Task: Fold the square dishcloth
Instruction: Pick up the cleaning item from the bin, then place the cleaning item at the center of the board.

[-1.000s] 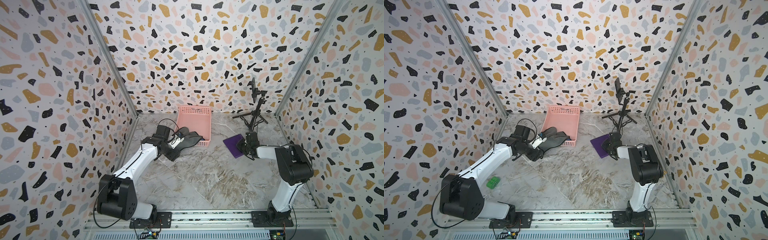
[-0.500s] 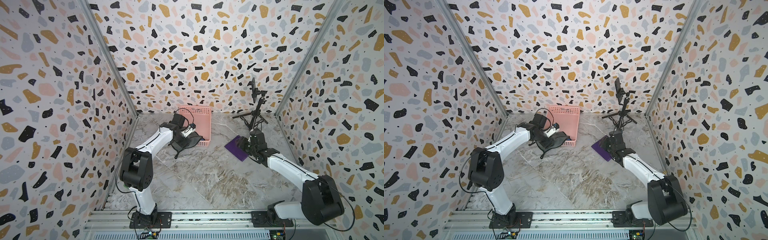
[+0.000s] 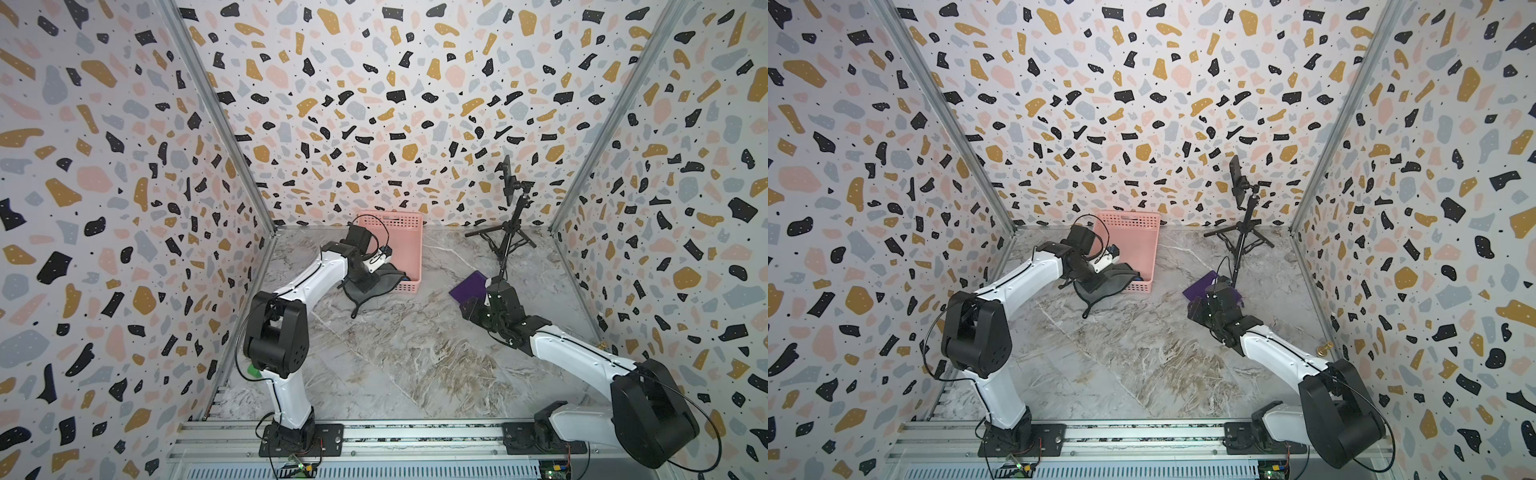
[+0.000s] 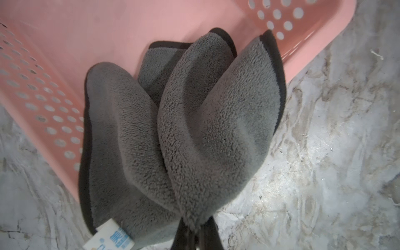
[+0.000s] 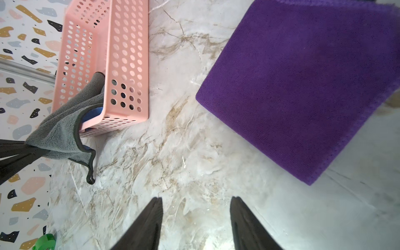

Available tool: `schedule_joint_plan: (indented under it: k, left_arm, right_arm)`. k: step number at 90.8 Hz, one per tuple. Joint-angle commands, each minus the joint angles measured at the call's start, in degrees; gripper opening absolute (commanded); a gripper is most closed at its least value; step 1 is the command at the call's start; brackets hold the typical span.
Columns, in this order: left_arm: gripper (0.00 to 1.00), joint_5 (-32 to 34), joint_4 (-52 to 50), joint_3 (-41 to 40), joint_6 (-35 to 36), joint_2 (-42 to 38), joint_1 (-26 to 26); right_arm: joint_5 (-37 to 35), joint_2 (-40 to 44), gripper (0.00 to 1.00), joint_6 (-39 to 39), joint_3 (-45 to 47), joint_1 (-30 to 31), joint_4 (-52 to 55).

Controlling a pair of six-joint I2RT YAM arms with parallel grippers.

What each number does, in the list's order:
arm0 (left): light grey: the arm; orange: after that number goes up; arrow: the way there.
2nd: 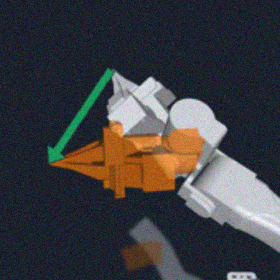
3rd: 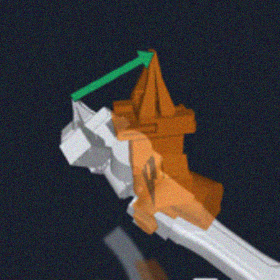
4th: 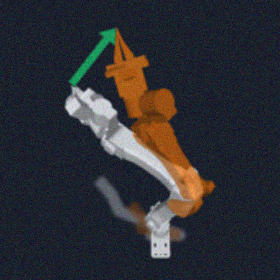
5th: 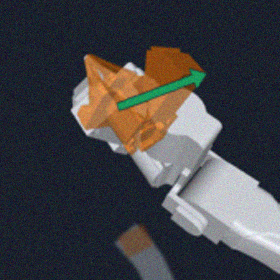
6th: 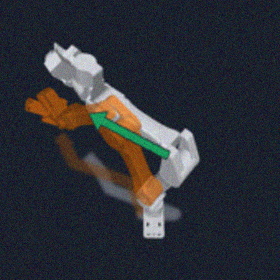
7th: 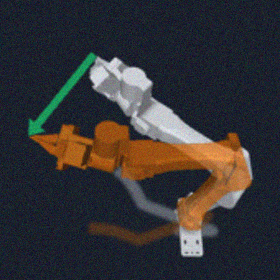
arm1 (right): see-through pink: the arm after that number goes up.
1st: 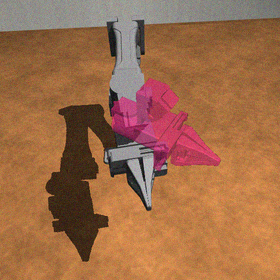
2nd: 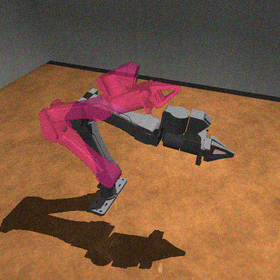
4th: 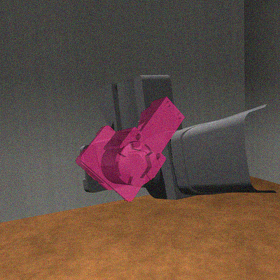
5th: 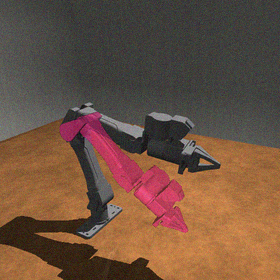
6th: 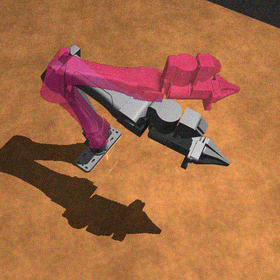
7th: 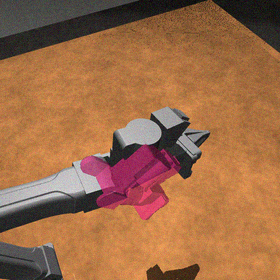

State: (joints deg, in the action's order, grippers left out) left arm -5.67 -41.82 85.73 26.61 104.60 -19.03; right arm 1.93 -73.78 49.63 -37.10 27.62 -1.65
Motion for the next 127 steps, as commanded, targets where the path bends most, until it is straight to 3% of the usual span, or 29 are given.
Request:
schedule_joint_plan:
  k: [1, 17, 36, 55, 65, 82, 97, 127]
  left_arm:
    - [0.00, -0.85, -0.77, 0.30, 0.65, -3.21, 0.04]
    - [0.00, -0.99, -2.87, 1.18, 1.04, -6.51, 0.04]
    - [0.00, -4.01, -6.42, 0.44, 2.83, -17.46, 0.04]
    - [0.00, -11.17, -13.29, -1.25, 6.97, -28.84, -0.22]
    - [0.00, -15.56, -18.64, -2.10, 11.23, -33.81, -0.31]
    - [0.00, -18.45, -22.47, -4.84, 13.90, -40.14, -0.40]
    - [0.00, -17.69, -22.78, -6.43, 12.83, -42.50, -0.48]
    - [0.00, -16.07, -21.39, -9.27, 10.99, -43.88, -0.49]
  right_arm:
    - [-0.74, -0.37, 0.55, -1.15, -0.09, 1.21, -2.36]
    - [-2.53, -0.44, 0.55, -3.15, -0.45, 3.51, -2.82]
    - [-4.86, 0.49, 0.54, -6.69, -1.03, 7.17, -4.03]
    - [-3.42, 2.89, 0.64, -17.56, 0.18, 13.58, -13.17]
    - [-1.98, 5.18, 0.72, -28.95, 4.74, 19.23, -26.22]
    - [10.39, 2.18, 0.83, -39.10, 13.68, 24.40, -53.50]
    - [13.91, -0.49, 0.83, -45.51, 11.79, 30.33, -52.20]
    - [7.50, -4.70, 0.75, -46.88, 6.17, 37.42, -46.17]
